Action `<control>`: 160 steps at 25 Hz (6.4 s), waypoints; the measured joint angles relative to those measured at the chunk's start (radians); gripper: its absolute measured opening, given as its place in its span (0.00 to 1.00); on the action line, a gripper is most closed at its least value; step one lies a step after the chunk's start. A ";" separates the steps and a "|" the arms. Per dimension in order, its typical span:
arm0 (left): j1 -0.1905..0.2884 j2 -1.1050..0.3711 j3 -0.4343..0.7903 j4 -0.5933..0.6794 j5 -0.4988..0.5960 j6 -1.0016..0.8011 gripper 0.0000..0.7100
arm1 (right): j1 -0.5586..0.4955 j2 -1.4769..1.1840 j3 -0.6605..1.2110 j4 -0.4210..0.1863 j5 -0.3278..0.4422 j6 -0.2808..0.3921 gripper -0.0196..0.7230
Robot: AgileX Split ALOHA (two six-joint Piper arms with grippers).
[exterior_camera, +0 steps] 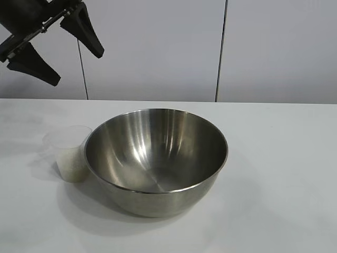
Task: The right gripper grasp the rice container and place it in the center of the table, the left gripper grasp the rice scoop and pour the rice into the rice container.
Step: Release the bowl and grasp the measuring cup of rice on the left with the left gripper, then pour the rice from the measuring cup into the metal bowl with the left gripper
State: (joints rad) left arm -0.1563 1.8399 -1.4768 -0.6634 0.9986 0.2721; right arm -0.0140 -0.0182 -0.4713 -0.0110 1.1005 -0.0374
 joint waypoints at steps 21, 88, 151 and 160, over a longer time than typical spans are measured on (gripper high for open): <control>0.000 0.000 0.000 -0.028 -0.025 0.000 0.98 | 0.000 0.000 0.004 0.000 -0.012 -0.011 0.92; 0.019 0.285 1.037 0.801 -2.150 -0.135 0.85 | 0.000 0.000 0.004 0.000 -0.017 -0.011 0.92; -0.015 -0.197 0.838 0.933 -1.744 0.005 0.02 | 0.000 0.000 0.004 0.000 -0.018 -0.008 0.92; -0.324 -0.291 0.652 0.946 -1.290 0.379 0.02 | 0.000 0.000 0.004 0.000 -0.018 -0.008 0.92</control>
State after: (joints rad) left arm -0.4805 1.5485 -0.8244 0.2826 -0.2919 0.6509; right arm -0.0140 -0.0182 -0.4672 -0.0110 1.0824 -0.0458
